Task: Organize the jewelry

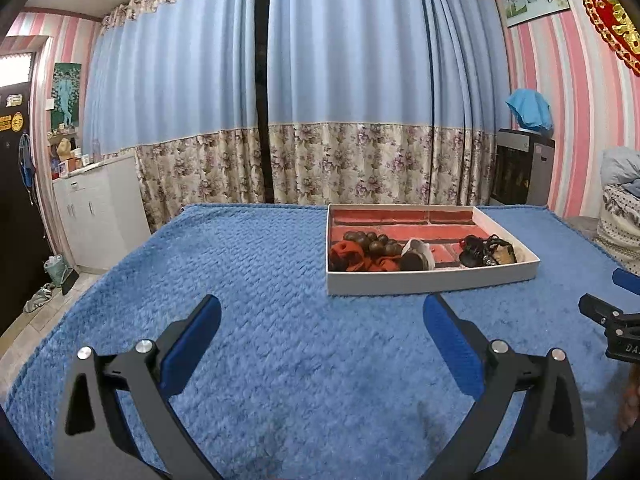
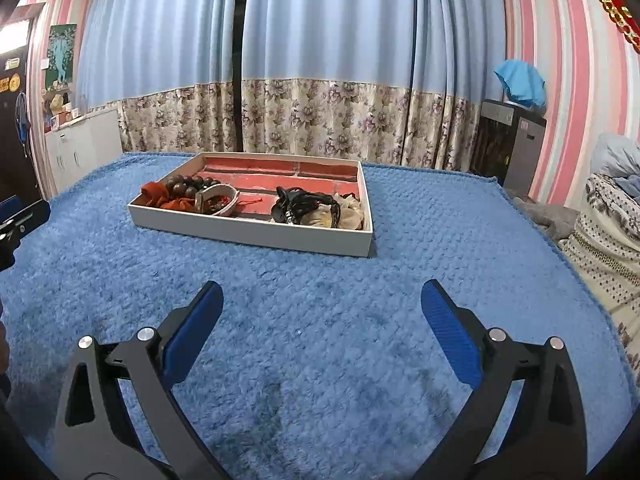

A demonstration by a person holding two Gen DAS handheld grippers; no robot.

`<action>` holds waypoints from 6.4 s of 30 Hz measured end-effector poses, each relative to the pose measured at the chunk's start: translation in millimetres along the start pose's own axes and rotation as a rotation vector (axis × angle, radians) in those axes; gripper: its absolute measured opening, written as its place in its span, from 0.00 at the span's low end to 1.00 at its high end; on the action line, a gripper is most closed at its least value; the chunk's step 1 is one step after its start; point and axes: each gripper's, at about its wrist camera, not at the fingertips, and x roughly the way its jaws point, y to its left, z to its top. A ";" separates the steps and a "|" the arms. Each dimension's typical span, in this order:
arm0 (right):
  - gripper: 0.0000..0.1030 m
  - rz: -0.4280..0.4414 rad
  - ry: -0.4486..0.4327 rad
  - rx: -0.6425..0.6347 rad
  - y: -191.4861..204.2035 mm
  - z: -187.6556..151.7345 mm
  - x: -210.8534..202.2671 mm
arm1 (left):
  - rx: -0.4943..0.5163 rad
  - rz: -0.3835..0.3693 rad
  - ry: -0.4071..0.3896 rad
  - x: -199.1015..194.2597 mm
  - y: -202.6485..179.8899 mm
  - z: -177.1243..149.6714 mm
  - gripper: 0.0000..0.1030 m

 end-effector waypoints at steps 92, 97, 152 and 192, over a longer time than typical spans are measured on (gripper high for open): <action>0.96 0.003 -0.099 0.044 -0.7 -9.6 -12.3 | 0.008 0.022 -0.084 -4.4 -8.0 -17.8 0.96; 0.96 0.003 -0.100 0.045 -0.4 -9.9 -12.5 | 0.009 0.022 -0.085 -4.5 -8.2 -17.7 0.96; 0.96 0.004 -0.099 0.049 -0.5 -10.0 -12.8 | 0.008 0.022 -0.084 -4.5 -7.7 -16.9 0.96; 0.96 0.002 -0.098 0.055 0.9 -10.1 -12.3 | 0.008 0.023 -0.085 -4.2 -5.0 -17.9 0.96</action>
